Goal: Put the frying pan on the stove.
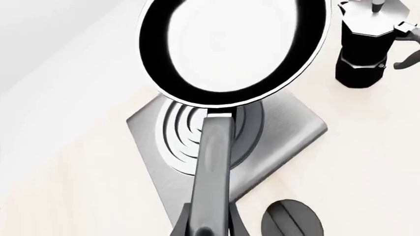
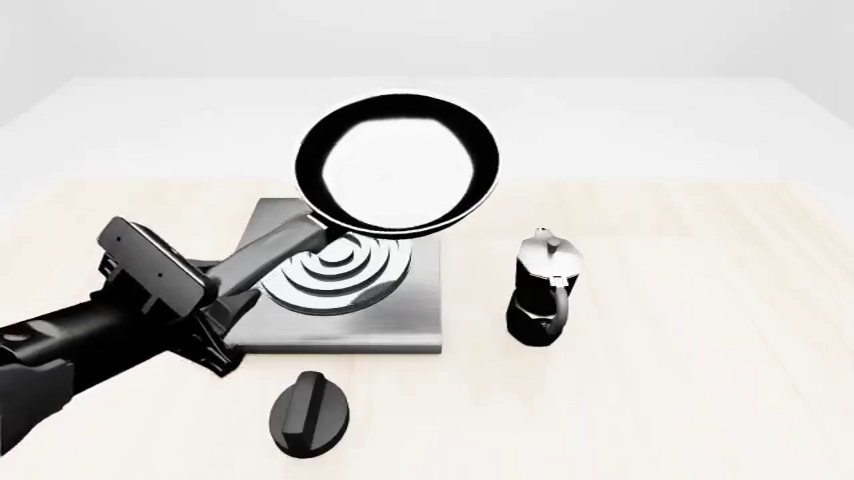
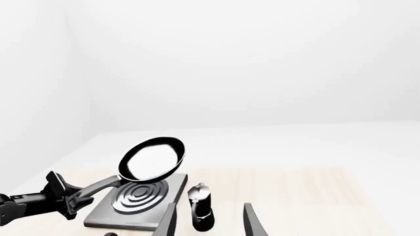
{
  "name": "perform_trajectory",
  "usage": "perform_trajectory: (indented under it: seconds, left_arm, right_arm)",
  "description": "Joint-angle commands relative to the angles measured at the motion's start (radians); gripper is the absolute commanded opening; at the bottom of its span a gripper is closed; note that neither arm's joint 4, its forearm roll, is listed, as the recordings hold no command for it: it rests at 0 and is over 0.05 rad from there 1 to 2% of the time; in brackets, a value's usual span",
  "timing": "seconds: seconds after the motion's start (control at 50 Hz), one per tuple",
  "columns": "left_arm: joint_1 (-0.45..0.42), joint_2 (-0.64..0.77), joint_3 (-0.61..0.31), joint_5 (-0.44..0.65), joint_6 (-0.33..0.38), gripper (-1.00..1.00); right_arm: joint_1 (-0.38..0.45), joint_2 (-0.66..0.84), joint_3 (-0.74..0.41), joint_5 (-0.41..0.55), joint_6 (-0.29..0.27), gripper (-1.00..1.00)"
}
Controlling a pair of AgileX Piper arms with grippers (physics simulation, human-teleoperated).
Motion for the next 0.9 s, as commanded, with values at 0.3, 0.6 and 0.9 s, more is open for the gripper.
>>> perform_trajectory:
  seconds: [0.3, 0.6, 0.9]
  left_arm:
    - [0.070, -0.191, 0.108, 0.045, -0.006, -1.00]
    - [0.104, -0.227, 0.169, 0.028, -0.026, -1.00]
    - [0.133, -0.246, 0.224, 0.003, -0.041, -1.00]
  right_arm:
    - [0.000, 0.000, 0.001, 0.000, -0.001, 1.00]
    - [-0.001, 0.000, 0.003, 0.000, 0.000, 1.00]
    - [-0.001, 0.000, 0.004, 0.000, 0.000, 1.00]
